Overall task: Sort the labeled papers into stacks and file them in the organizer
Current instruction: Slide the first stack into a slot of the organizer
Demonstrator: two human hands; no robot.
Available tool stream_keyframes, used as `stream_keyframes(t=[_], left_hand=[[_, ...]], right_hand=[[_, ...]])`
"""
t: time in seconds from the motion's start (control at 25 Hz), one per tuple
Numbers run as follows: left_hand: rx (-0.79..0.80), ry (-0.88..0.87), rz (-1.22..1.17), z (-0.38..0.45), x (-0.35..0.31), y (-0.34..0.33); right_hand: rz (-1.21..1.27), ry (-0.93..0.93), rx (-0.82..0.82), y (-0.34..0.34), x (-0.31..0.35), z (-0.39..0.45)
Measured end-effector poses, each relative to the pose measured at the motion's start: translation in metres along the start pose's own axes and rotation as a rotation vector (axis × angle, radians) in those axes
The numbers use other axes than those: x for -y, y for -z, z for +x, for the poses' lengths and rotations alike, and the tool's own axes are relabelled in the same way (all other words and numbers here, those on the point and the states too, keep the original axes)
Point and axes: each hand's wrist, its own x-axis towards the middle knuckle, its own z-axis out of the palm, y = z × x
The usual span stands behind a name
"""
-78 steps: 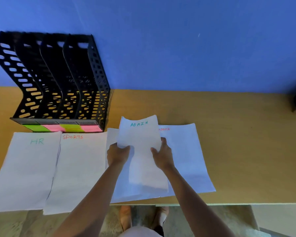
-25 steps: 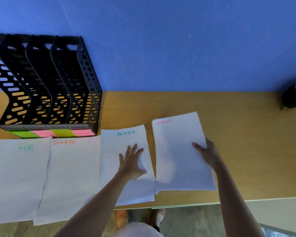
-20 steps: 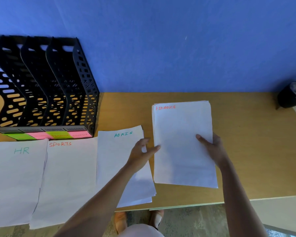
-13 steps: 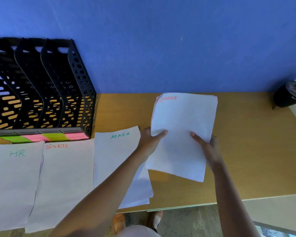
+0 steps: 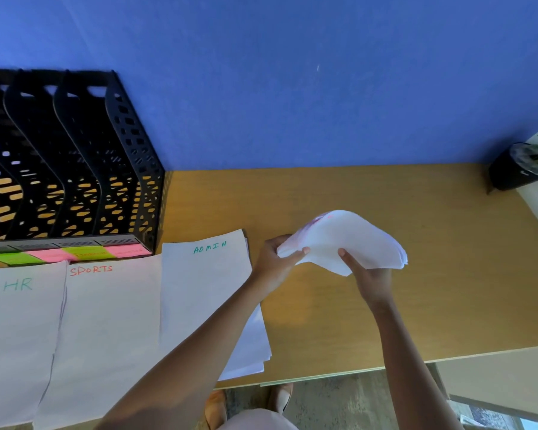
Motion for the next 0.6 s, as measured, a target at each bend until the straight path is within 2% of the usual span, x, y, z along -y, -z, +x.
stream_keyframes(t=[0.12,0.28,0.48,0.6], left_hand=[[0.012,0.015,0.021,-0.001,-0.007,0.000],[0.049,0.033,0.067,-0.003,-0.021,0.018],[-0.037,0.030,0.060,-0.008,-0.025,0.063],[-0.128,0.024,-0.034,-0.014,-0.028,0.093]], right_hand=[[-0.002,0.046,-0.032,-0.002,0.007,0.001],[-0.009,-0.004,-0.011,-0.011,0.022,0.006],[-0.025,-0.017,0.126,-0.046,0.037,0.013],[0.005,-0.024,0.197,-0.078,0.042,0.014]])
